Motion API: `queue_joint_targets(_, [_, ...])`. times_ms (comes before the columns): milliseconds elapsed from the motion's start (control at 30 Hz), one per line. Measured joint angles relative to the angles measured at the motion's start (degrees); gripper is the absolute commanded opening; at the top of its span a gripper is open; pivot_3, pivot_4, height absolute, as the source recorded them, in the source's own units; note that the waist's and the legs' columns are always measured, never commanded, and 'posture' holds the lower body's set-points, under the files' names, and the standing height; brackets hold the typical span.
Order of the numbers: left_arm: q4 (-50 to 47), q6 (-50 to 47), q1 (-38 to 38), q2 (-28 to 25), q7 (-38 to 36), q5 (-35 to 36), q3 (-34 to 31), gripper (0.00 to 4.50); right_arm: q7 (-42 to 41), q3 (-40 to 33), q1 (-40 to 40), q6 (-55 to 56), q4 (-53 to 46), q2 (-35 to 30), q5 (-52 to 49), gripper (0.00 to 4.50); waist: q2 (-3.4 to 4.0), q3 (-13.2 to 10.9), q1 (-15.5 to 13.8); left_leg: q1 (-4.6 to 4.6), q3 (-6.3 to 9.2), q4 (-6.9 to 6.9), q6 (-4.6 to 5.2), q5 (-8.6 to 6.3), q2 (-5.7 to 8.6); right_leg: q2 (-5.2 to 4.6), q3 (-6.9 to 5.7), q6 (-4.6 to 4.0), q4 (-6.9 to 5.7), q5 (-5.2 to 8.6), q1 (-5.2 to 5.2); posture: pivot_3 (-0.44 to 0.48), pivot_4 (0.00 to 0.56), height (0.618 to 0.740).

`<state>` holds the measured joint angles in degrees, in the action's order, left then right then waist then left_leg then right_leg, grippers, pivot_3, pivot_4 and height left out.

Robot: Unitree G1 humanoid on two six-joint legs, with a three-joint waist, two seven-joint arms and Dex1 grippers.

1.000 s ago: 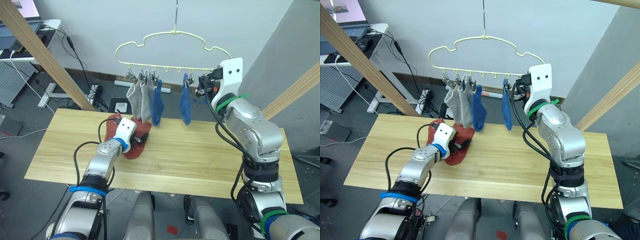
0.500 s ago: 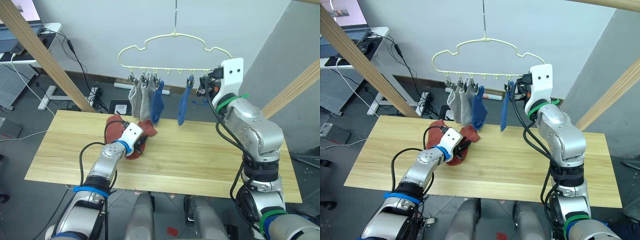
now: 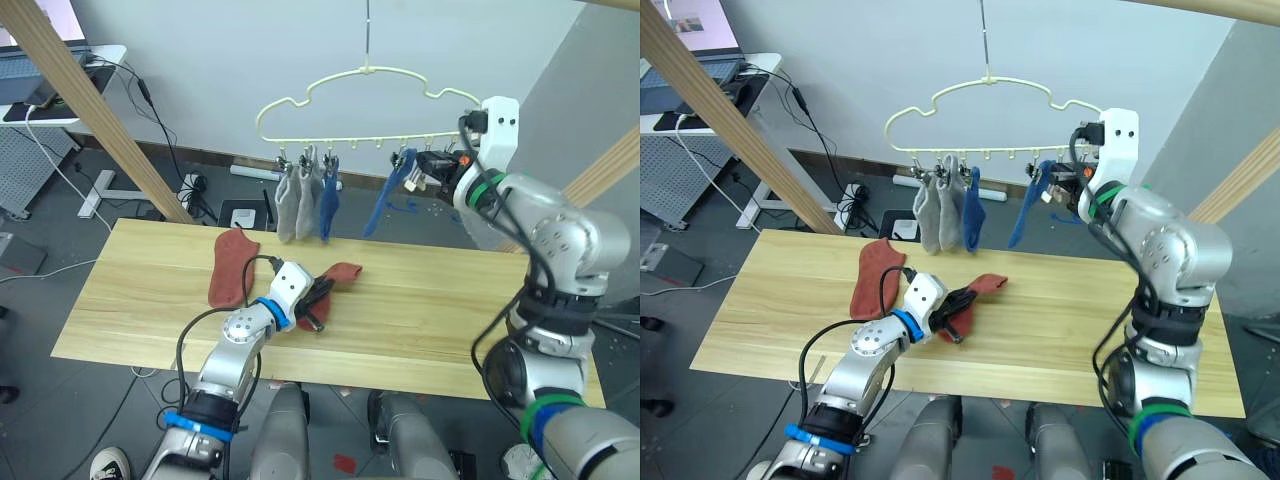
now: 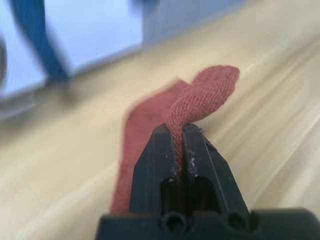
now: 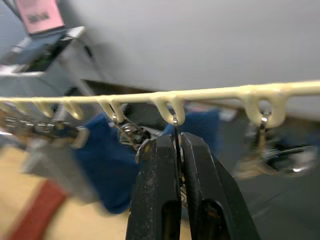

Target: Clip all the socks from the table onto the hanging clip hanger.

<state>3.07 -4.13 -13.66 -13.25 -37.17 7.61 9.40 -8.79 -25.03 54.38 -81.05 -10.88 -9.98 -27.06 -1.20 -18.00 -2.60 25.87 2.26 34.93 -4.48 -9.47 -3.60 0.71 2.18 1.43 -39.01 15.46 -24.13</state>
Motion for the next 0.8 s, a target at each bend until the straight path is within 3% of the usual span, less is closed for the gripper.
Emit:
queue_joint_targets(100, [-7.06, -0.16, 0.79, 1.33, 0.21, 1.38, 0.51, 0.03, 2.18, -7.54, 3.38, -7.55, 1.94, 2.5, -1.33, 0.0, -0.03, 0.23, -0.38, 0.0, 0.0, 0.0, 0.01, 0.0, 0.01, -0.01, -0.04, -0.09, 0.04, -0.05, 0.03, 0.085, 0.286, 0.74])
queue_joint_targets(267, [-12.17, 0.63, -0.34, 4.3, 3.26, 0.39, 1.65, 0.03, 7.43, -13.84, 5.91, -9.28, 5.66, 3.43, -4.97, 0.0, -0.07, 0.39, -0.49, 0.05, -0.08, 0.01, 0.17, 0.09, 0.13, -0.02, 0.09, 0.15, 0.07, 0.09, 0.09, 0.083, 0.281, 0.74])
queue_joint_targets(800, [-10.56, 4.75, -5.42, 6.74, 7.46, -2.46, 3.75, 0.03, 28.77, -18.92, 6.38, -9.81, 9.39, 5.12, -24.96, 0.0, -0.11, 0.53, -0.39, 0.1, -0.16, 0.0, 0.28, 0.16, 0.12, 0.0, 0.15, 0.15, 0.07, 0.09, 0.09, 0.069, 0.28, 0.74])
